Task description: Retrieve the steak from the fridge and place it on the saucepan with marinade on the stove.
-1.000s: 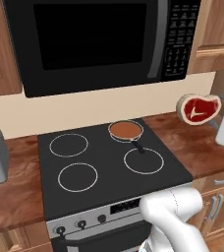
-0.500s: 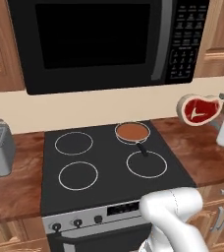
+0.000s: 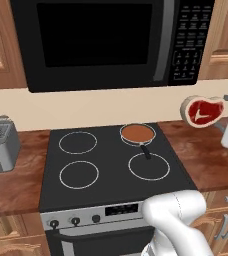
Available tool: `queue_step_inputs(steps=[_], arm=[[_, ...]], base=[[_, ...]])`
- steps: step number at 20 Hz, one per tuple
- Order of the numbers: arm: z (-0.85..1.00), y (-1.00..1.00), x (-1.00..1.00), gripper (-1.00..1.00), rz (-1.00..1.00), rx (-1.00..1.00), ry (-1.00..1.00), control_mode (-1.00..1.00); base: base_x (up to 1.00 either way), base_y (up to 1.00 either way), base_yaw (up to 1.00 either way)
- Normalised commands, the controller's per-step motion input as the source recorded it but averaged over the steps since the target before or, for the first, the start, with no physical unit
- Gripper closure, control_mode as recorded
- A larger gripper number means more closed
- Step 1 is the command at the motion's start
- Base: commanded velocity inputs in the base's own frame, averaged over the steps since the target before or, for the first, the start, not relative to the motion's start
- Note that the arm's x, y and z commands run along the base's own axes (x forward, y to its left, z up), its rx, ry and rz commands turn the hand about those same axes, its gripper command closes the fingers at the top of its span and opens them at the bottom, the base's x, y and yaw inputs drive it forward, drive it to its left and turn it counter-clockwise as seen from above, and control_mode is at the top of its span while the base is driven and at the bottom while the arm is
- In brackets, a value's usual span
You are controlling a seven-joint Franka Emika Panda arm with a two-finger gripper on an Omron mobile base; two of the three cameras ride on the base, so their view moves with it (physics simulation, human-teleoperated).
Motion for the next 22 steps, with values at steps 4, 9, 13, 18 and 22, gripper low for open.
queue_step_inputs(steps=[4, 9, 13, 18, 22], arm=[[0.00, 0.00, 0.00, 1.00, 0.00, 0.00, 0.00, 1.00], [0.00, 0.00, 0.00, 1.00, 0.00, 0.00, 0.00, 1.00], [0.00, 0.00, 0.00, 1.00, 0.00, 0.00, 0.00, 1.00], [-0.14, 0.00, 0.00, 1.00, 0.00, 0.00, 0.01, -1.00], [-0.62, -0.03, 0.00, 1.00, 0.00, 0.00, 0.05, -1.00]], base=[[0.01, 0.00, 0.00], [0.00, 0.00, 0.00], [0.00, 0.00, 0.00], [0.00, 0.00, 0.00], [0.00, 0.00, 0.00]])
